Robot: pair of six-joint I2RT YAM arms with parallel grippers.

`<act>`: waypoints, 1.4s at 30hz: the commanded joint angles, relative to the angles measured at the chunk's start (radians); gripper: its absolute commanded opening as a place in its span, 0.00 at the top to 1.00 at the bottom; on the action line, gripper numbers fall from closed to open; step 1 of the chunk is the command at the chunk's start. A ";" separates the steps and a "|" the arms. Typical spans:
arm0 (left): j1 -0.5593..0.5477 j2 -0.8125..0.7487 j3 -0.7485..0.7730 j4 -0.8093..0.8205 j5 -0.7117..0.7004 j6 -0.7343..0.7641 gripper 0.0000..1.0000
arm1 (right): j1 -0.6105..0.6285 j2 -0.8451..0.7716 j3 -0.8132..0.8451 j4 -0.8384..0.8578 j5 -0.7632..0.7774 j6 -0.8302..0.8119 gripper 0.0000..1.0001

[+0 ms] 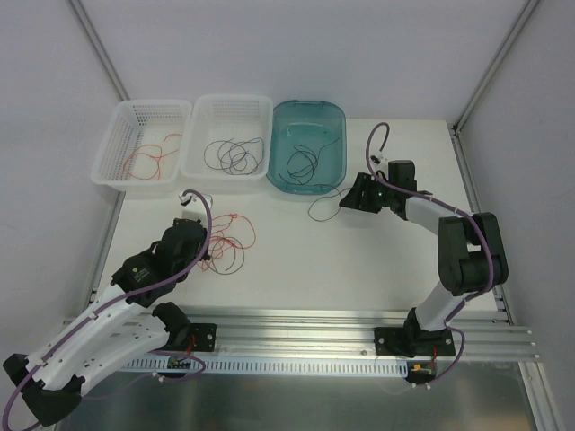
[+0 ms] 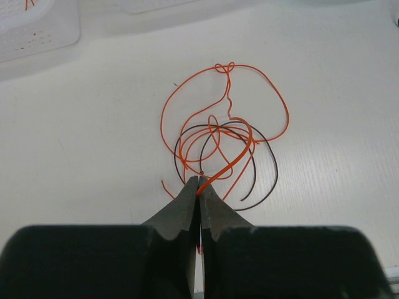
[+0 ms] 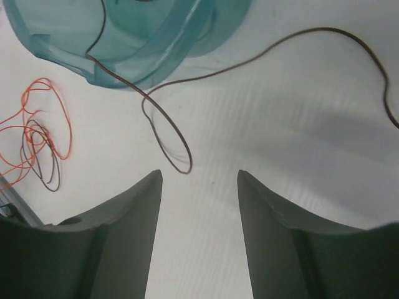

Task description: Untangle the cables

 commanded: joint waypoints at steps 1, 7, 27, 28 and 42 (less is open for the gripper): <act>0.008 -0.001 0.030 0.009 0.020 0.018 1.00 | 0.038 0.043 -0.017 0.301 -0.109 0.099 0.46; 0.008 -0.009 0.027 0.011 0.013 0.016 1.00 | 0.062 0.156 -0.014 0.432 -0.094 0.179 0.63; 0.008 -0.012 0.029 0.011 0.020 0.020 1.00 | 0.154 -0.146 0.542 -0.571 0.116 -0.043 0.99; 0.008 -0.015 0.029 0.011 0.017 0.018 1.00 | 0.154 -0.135 0.602 -0.590 0.121 -0.043 0.99; 0.006 -0.009 0.029 0.011 0.022 0.020 1.00 | 0.162 0.124 1.164 -0.325 0.055 0.086 0.99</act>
